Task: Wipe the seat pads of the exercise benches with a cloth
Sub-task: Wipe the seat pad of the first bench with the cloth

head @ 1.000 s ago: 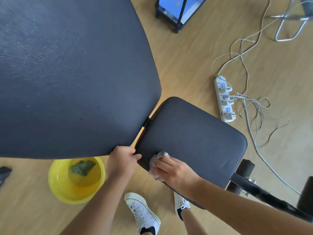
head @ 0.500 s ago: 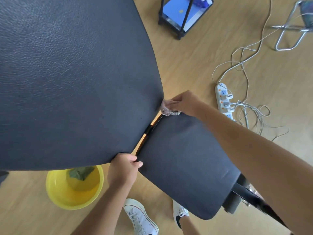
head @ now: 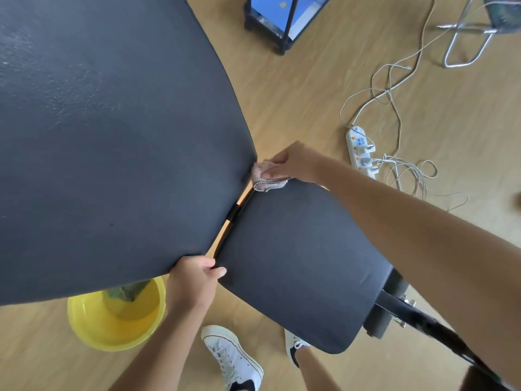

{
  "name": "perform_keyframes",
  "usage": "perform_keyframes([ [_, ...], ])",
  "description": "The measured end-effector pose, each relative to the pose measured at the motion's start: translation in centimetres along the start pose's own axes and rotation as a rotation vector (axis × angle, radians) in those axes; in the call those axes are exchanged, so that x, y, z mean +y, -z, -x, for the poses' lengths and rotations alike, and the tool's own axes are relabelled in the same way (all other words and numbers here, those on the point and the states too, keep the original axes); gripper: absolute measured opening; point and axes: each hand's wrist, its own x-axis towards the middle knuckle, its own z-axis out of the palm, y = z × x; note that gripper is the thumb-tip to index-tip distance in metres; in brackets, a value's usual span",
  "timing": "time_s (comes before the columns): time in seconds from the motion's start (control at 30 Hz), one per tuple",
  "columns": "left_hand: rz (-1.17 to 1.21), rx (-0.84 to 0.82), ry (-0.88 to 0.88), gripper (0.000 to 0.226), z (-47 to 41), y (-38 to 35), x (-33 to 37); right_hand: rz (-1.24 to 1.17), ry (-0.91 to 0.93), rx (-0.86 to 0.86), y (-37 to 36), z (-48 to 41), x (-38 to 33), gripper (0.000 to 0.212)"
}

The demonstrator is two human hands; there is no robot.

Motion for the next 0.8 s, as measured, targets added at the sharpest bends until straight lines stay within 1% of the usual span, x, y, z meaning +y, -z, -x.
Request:
perform_keyframes([
  [0.03,0.0,0.0,0.003,0.03,0.0,0.0,0.0,-0.017,0.002,0.001,0.5,0.5,1.0,0.018],
  [0.07,-0.003,0.002,0.004,0.029,-0.1,0.0,-0.1,-0.012,-0.005,0.019,1.2,1.4,2.5,0.005],
  [0.13,-0.013,-0.002,0.0,0.029,0.0,-0.1,-0.1,0.0,-0.087,0.053,2.9,4.7,6.9,0.029],
  [0.2,-0.014,-0.012,-0.01,0.029,0.1,-0.1,0.0,0.024,-0.187,0.064,4.4,8.9,12.0,0.046],
  [0.23,-0.011,-0.014,-0.013,0.029,0.1,-0.1,0.1,0.034,-0.216,0.047,5.1,10.9,13.8,0.05],
  [0.27,-0.009,-0.012,-0.015,0.029,0.1,-0.2,0.1,0.078,-0.265,0.042,5.9,12.3,15.3,0.048],
  [0.3,-0.009,-0.012,-0.018,0.029,0.1,-0.2,0.2,0.112,-0.302,0.032,6.6,13.2,15.8,0.04],
  [0.33,-0.008,-0.013,-0.021,0.029,0.2,-0.2,0.3,0.125,-0.308,0.028,6.8,13.4,15.6,0.036],
  [0.4,-0.003,-0.015,-0.029,0.029,0.2,-0.3,0.3,0.055,-0.255,0.014,6.0,11.7,13.3,0.048],
  [0.43,-0.001,-0.017,-0.029,0.029,0.2,-0.4,0.3,-0.008,-0.198,0.019,4.9,10.2,11.6,0.049],
  [0.5,0.016,-0.021,-0.02,0.03,0.1,-0.3,0.1,-0.101,-0.093,0.053,2.2,6.5,7.1,0.039],
  [0.53,0.028,-0.028,-0.012,0.031,-0.1,-0.3,-0.1,-0.136,-0.065,0.056,1.3,4.8,5.1,0.038],
  [0.6,0.053,-0.053,0.011,0.034,-0.5,-0.4,-0.5,-0.113,-0.065,0.059,1.2,3.8,4.1,0.039],
  [0.67,0.058,-0.066,0.009,0.035,-0.6,-0.4,-0.8,-0.091,-0.139,0.081,2.4,6.6,7.2,0.038],
  [0.7,0.054,-0.063,0.001,0.034,-0.6,-0.4,-0.9,-0.092,-0.199,0.122,3.0,8.7,9.9,0.041],
  [0.73,0.05,-0.059,-0.001,0.034,-0.6,-0.5,-1.0,-0.107,-0.266,0.192,3.4,11.2,12.7,0.042],
  [0.8,0.06,-0.058,0.001,0.033,-0.6,-0.6,-1.2,-0.203,-0.373,0.355,3.2,16.0,18.3,0.03],
])
